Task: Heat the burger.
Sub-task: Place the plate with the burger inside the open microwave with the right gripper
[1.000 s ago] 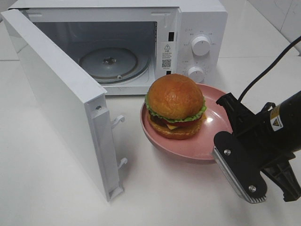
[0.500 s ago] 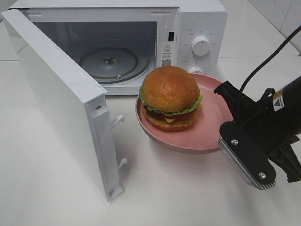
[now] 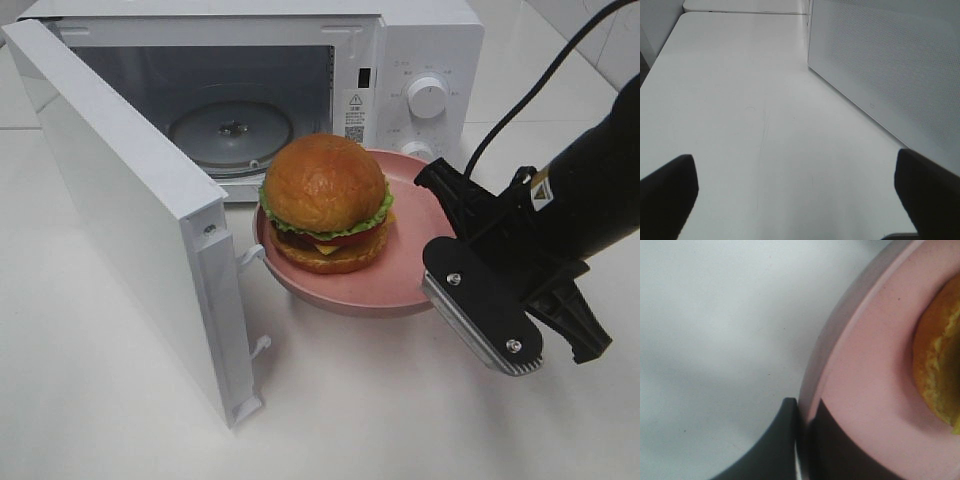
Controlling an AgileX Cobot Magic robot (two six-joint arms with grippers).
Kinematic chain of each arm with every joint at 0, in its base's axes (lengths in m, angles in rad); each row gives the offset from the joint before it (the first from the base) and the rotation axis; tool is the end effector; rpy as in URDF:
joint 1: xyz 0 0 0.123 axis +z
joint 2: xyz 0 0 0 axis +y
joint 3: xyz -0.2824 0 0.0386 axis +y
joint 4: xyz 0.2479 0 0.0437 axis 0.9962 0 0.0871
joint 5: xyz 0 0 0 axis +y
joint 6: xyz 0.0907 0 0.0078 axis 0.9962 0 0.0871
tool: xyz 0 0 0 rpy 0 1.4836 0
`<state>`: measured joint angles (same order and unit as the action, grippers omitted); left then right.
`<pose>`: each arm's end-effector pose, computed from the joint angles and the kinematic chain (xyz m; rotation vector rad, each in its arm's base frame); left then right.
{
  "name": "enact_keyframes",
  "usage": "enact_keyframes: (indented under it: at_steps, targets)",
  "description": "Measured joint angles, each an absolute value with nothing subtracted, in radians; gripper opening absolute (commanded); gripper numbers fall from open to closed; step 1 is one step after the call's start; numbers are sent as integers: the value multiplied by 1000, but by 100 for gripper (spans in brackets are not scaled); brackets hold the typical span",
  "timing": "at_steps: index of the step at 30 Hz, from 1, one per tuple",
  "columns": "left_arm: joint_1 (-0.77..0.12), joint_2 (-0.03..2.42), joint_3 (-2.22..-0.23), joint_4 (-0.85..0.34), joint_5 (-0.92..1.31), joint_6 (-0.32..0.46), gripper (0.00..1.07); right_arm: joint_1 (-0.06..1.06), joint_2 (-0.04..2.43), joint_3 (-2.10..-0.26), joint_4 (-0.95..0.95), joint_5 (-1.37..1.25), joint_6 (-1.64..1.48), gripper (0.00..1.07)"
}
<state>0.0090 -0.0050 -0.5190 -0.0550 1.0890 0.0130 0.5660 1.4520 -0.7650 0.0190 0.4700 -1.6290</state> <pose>-0.0091 -0.0045 0.2802 0.0084 2.0477 -0.0521 0.2257 0.1443 0.2046 -2.3797 1.2409 -0.3331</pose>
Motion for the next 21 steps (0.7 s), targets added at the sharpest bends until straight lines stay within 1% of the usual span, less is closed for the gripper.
enact_keyframes:
  at_steps: [5,12,15,21]
  targets:
    - [9,-5,-519,-55,1089,13,100,570,1487,-818,17,502,-1611,0]
    - [9,-5,-519,-55,1089,13,100,619,1546,-901,15,524,-1607,0]
    - [9,-5,-519,-55,1089,13,100,621,1557,-912,15,528,-1607,0]
    - [9,-5,-519,-55,1089,13,100,623,1625,-992,17,563,-1607,0]
